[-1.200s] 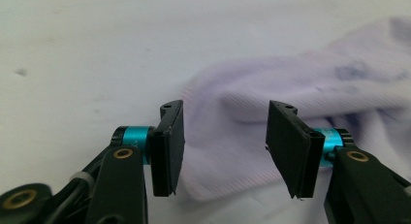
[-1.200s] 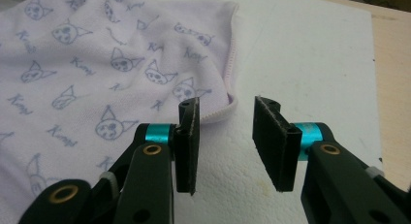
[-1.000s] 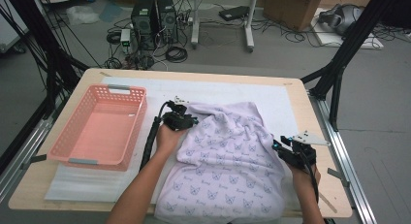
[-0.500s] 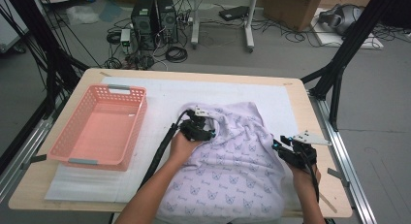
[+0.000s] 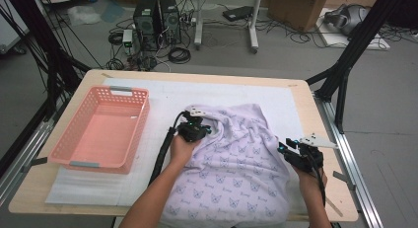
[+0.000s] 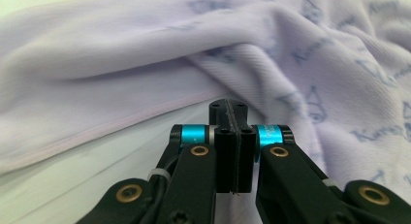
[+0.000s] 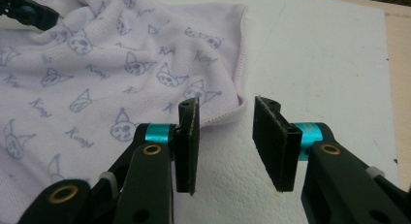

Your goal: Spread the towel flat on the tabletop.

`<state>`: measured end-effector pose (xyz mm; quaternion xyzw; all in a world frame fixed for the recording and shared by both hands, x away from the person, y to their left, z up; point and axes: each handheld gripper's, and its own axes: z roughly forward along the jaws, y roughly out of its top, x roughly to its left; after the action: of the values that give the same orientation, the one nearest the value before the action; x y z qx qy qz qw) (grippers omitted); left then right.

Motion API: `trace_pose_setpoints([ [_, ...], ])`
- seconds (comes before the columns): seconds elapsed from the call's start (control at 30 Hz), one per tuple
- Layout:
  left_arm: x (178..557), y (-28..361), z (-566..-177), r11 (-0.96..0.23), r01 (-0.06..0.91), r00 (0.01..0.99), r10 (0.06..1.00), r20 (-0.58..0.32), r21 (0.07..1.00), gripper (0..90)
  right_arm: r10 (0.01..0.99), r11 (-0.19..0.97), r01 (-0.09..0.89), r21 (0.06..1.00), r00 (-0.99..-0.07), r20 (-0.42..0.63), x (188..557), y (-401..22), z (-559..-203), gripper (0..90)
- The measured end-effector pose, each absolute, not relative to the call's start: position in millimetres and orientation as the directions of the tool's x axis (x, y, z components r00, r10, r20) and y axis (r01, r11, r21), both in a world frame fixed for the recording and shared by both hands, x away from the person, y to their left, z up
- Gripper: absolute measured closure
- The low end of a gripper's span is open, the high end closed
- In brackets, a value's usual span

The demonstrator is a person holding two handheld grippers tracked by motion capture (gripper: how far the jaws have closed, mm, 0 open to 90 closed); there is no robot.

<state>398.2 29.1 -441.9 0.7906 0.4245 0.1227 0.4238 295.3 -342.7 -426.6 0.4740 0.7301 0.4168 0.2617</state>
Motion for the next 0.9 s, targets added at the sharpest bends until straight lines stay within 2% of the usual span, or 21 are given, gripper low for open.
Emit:
trace_pose_setpoints([
  [0.07, 397.8, 33.1, -443.3, -0.263, 0.571, 0.624, 0.755, -0.202, 0.778, 89.5, 0.910, 0.204, 0.475, 0.856, -0.415, 0.013, 296.5, -341.7, -427.2, 61.6],
  [0.1, 398.2, 32.5, -444.2, -0.255, 0.576, 0.629, 0.745, -0.222, 0.777, 86.0, 0.908, 0.208, 0.474, 0.856, -0.418, 0.011, 297.1, -340.5, -427.2, 61.6],
  [0.17, 397.9, 27.3, -446.1, -0.235, 0.585, 0.632, 0.733, -0.254, 0.776, 66.2, 0.906, 0.211, 0.472, 0.856, -0.422, 0.009, 297.5, -338.9, -426.8, 61.6],
  [0.2, 396.5, 21.8, -447.5, -0.226, 0.585, 0.643, 0.714, -0.276, 0.779, 63.1, 0.906, 0.213, 0.471, 0.856, -0.423, 0.007, 297.4, -338.5, -426.5, 61.5],
  [0.27, 392.6, 12.5, -448.5, -0.275, 0.563, 0.682, 0.688, -0.249, 0.779, 57.5, 0.906, 0.213, 0.469, 0.857, -0.423, 0.007, 297.3, -338.4, -426.3, 61.6],
  [0.33, 388.9, 6.5, -447.6, -0.308, 0.532, 0.700, 0.684, -0.205, 0.789, 57.5, 0.907, 0.208, 0.470, 0.857, -0.421, 0.011, 297.2, -339.3, -426.5, 61.5],
  [0.43, 387.6, 4.2, -447.5, -0.323, 0.528, 0.701, 0.688, -0.188, 0.786, 57.9, 0.908, 0.208, 0.474, 0.856, -0.420, 0.012, 297.2, -339.6, -426.8, 61.6],
  [0.47, 386.6, 3.0, -447.4, -0.332, 0.518, 0.710, 0.681, -0.180, 0.789, 60.8, 0.907, 0.208, 0.475, 0.855, -0.420, 0.013, 297.2, -339.1, -426.8, 61.5],
  [0.53, 383.9, -1.1, -447.1, -0.358, 0.492, 0.732, 0.664, -0.154, 0.794, 77.9, 0.906, 0.214, 0.471, 0.856, -0.424, 0.007, 297.8, -338.3, -426.8, 61.5],
  [0.6, 384.3, -2.2, -447.0, -0.350, 0.502, 0.724, 0.670, -0.163, 0.791, 85.3, 0.906, 0.213, 0.473, 0.855, -0.424, 0.009, 297.6, -337.4, -426.4, 61.6],
  [0.7, 389.8, 6.5, -447.6, -0.294, 0.558, 0.680, 0.698, -0.225, 0.776, 87.0, 0.905, 0.212, 0.468, 0.858, -0.426, 0.009, 296.8, -337.2, -425.9, 61.6],
  [0.83, 393.2, 30.8, -443.9, -0.202, 0.587, 0.592, 0.768, -0.245, 0.784, 87.2, 0.907, 0.205, 0.470, 0.859, -0.422, 0.014, 295.5, -339.9, -425.4, 61.6],
  [0.9, 395.2, 47.0, -442.0, -0.178, 0.593, 0.541, 0.810, -0.226, 0.785, 87.1, 0.907, 0.200, 0.472, 0.859, -0.420, 0.019, 295.9, -341.5, -426.0, 61.5],
])
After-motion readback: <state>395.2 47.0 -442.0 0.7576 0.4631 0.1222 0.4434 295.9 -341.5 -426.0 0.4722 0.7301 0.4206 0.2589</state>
